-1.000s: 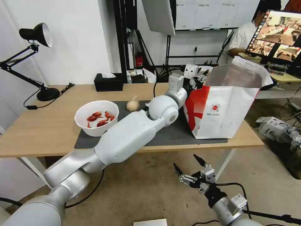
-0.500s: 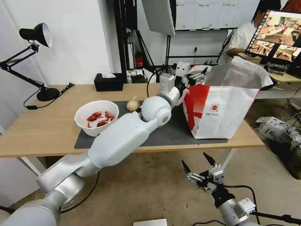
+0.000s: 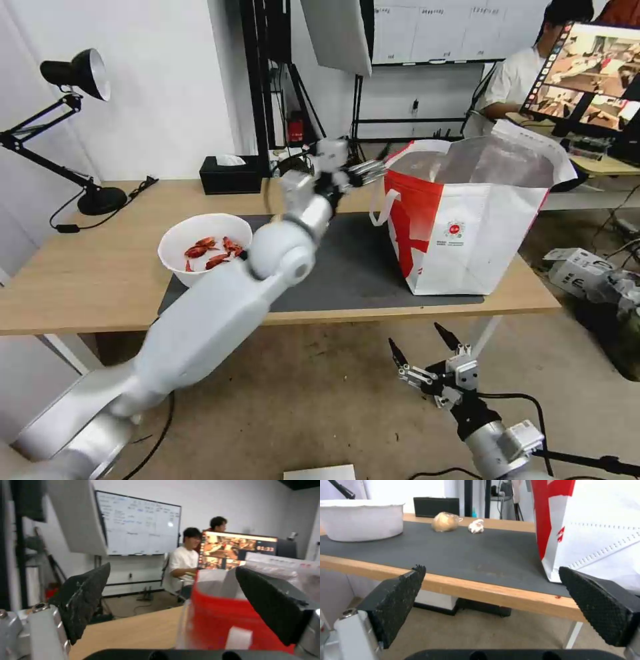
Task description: Pick up the trash from the table and place it into the takeout bag.
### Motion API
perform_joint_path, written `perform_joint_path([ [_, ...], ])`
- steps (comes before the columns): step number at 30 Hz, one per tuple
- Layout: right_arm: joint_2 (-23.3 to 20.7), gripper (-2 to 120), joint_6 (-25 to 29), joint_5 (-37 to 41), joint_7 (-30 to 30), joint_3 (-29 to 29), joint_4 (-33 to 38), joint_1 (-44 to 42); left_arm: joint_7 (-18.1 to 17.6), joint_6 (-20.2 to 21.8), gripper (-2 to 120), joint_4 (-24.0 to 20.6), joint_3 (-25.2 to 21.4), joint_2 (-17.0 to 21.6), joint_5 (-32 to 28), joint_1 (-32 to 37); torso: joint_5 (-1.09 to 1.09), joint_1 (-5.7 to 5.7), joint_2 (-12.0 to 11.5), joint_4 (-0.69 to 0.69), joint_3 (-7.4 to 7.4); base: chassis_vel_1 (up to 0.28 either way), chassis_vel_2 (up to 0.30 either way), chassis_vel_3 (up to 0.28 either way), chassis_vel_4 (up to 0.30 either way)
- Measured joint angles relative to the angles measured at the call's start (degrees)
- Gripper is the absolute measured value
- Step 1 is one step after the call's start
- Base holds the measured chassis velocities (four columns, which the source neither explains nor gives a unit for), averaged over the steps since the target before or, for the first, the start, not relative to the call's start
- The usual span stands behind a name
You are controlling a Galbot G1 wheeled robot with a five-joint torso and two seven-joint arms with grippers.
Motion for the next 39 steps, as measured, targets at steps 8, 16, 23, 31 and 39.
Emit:
perform_joint_path([
  [8, -0.6, 100, 0.4, 0.0, -0.2, -1.0, -0.9, 0.8, 2.6, 0.2, 100, -8.2, -13.9, 4.9, 4.1, 18.1, 0.01, -0.01, 0.0, 0.01, 0.0, 0.0, 0.0, 0.0, 0.0],
  [16, -1.4, 100, 0.7, 0.2, -0.2, -0.9, -1.0, 0.7, 5.4, -1.6, 100, -13.4, -24.9, 3.4, 12.6, 37.8, 0.0, -0.01, 0.0, 0.0, 0.0, 0.0, 0.0, 0.0, 0.0],
  [23, -1.8, 100, 2.2, 0.2, -0.5, -0.1, -1.3, 0.2, 8.4, -0.1, 100, -18.5, -37.3, 0.8, 19.6, 54.9, 0.03, -0.01, 0.0, 0.01, -0.01, 0.0, 0.0, 0.0, 0.0],
  [31, -1.3, 100, 3.7, 0.2, 1.0, 0.1, -1.3, -0.1, 10.4, -3.6, 100, -20.1, -43.7, -4.1, 26.9, 68.0, 0.02, -0.01, 0.0, 0.0, 0.0, 0.0, 0.0, 0.0, 0.0],
  [39, -0.1, 100, 6.3, 0.3, 4.2, 1.0, -1.2, -0.5, 10.5, -5.7, 100, -19.9, -44.0, -7.4, 30.9, 73.3, 0.02, -0.01, 0.0, 0.0, 0.0, 0.0, 0.0, 0.0, 0.0],
])
